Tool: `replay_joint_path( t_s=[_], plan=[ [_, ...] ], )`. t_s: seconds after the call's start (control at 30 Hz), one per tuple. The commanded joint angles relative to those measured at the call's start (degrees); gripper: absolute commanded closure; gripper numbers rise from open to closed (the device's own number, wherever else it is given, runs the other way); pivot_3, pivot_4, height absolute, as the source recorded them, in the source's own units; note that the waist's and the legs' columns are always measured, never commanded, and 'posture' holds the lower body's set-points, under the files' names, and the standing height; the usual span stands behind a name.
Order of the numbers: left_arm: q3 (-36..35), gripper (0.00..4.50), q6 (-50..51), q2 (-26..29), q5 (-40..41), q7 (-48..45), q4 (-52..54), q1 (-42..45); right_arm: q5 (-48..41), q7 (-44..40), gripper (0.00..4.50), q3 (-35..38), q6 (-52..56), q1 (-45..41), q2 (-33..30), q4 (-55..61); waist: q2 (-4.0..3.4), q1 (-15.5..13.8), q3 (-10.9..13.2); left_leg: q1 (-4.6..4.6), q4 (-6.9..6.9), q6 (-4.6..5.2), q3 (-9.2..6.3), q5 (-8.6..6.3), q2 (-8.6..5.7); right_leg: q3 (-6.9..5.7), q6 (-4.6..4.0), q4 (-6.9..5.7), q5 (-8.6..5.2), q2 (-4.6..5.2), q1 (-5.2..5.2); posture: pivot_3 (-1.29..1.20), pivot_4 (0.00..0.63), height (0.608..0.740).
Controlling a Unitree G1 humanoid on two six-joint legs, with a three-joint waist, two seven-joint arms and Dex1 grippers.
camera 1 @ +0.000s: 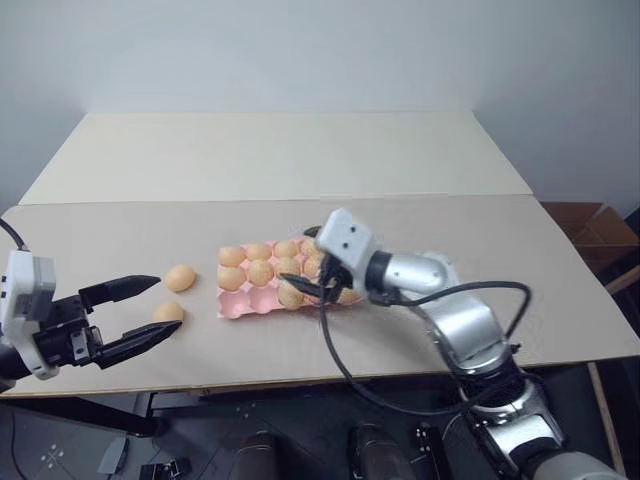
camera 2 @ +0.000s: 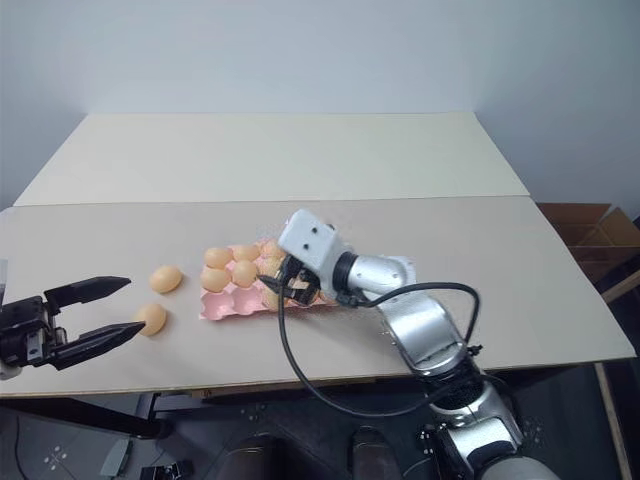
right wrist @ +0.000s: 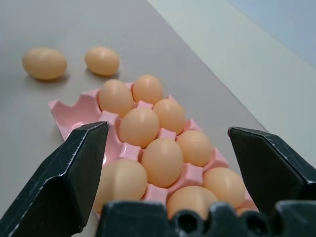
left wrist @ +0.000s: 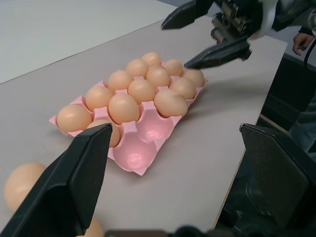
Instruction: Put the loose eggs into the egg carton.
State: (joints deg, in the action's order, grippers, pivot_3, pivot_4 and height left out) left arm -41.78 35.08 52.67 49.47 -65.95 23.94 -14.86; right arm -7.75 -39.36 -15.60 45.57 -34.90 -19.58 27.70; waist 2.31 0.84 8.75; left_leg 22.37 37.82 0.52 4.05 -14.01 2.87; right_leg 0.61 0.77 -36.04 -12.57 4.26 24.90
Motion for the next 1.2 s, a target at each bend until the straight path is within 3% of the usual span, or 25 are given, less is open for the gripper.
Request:
replay_joint_path(
  t_s=[0.03, 0.23, 0.4, 0.57, 0.73, 0.9, 1.07, 1.2],
  plan=[
    [-2.7, 0.0, -0.93, 0.15, -0.06, -0.6, 0.84, -0.97, -5.86, -3.02, 0.01, 7.85, 1.48, 1.29, -3.82, 5.76, 0.0, -0.13, 0.0, 0.0, 0.0, 0.0, 0.0, 0.0, 0.0, -0.01, 0.0, 0.01, 0.0, 0.0, -0.01, 0.0, 0.15, 0.74],
    [-5.49, 0.0, -1.17, -0.32, -0.47, -0.93, 0.99, -3.79, -12.46, -12.09, 0.01, 18.9, -5.7, 10.79, -15.36, 4.39, 0.02, -0.22, -0.01, 0.0, 0.0, 0.01, -0.03, -0.01, 0.0, -0.03, -0.15, 0.11, -0.12, 0.0, -0.08, 0.0, 0.15, 0.74],
    [-6.22, 0.0, -2.7, -2.11, -1.42, -0.93, 2.1, -6.17, -15.08, -20.64, 0.01, 22.8, -15.46, 18.56, -21.66, -1.65, 0.05, 0.15, 0.0, -0.11, 0.0, 0.01, 0.01, -0.01, -0.01, 0.03, 0.0, 0.13, -0.29, -0.01, -0.17, 0.0, 0.15, 0.74],
    [-6.6, 0.0, -2.74, -2.9, -0.76, -0.12, 4.08, -7.42, -15.48, -22.62, 0.01, 23.34, -23.68, 21.1, -21.08, -8.99, 0.06, 0.0, 0.01, -0.3, 0.0, 0.02, -0.01, 0.0, 0.02, 0.04, 0.09, 0.12, -0.38, -0.04, -0.36, 0.0, 0.15, 0.74],
    [-7.71, 0.0, -2.12, -3.7, -0.32, 2.38, 5.15, -8.0, -14.94, -21.95, 0.01, 22.24, -26.09, 19.51, -21.26, -10.92, 0.05, -0.01, 0.02, -0.35, 0.01, 0.02, 0.0, 0.0, 0.01, 0.08, 0.1, 0.11, -0.37, -0.03, -0.4, 0.0, 0.15, 0.74],
    [-8.69, 0.0, -0.81, -7.84, -1.85, 8.29, 8.75, -12.96, -15.7, -22.26, 0.01, 21.83, -26.02, 18.52, -21.93, -9.79, 0.05, 0.0, 0.01, -0.29, 0.01, 0.05, 0.0, -0.03, 0.01, 0.1, -0.02, 0.17, -0.27, -0.02, -0.4, 0.0, 0.15, 0.74],
    [-6.44, 0.0, 1.4, -10.27, -3.56, 16.88, 10.04, -13.91, -15.67, -22.14, 0.01, 20.59, -26.45, 17.92, -21.65, -9.2, 0.07, -0.36, 0.02, -0.28, 0.01, 0.11, -0.01, -0.08, -0.02, 0.09, -0.1, 0.19, -0.24, 0.01, -0.42, 0.0, 0.15, 0.74],
    [-1.19, 0.0, 7.92, -9.87, -6.09, 28.03, 9.24, -9.88, -15.34, -21.45, 0.01, 19.7, -26.61, 17.59, -21.3, -8.91, 0.07, -0.8, 0.02, -0.42, 0.03, 0.1, -0.03, -0.06, -0.03, 0.06, 0.07, 0.18, -0.34, 0.02, -0.56, 0.0, 0.15, 0.74]
  ],
)
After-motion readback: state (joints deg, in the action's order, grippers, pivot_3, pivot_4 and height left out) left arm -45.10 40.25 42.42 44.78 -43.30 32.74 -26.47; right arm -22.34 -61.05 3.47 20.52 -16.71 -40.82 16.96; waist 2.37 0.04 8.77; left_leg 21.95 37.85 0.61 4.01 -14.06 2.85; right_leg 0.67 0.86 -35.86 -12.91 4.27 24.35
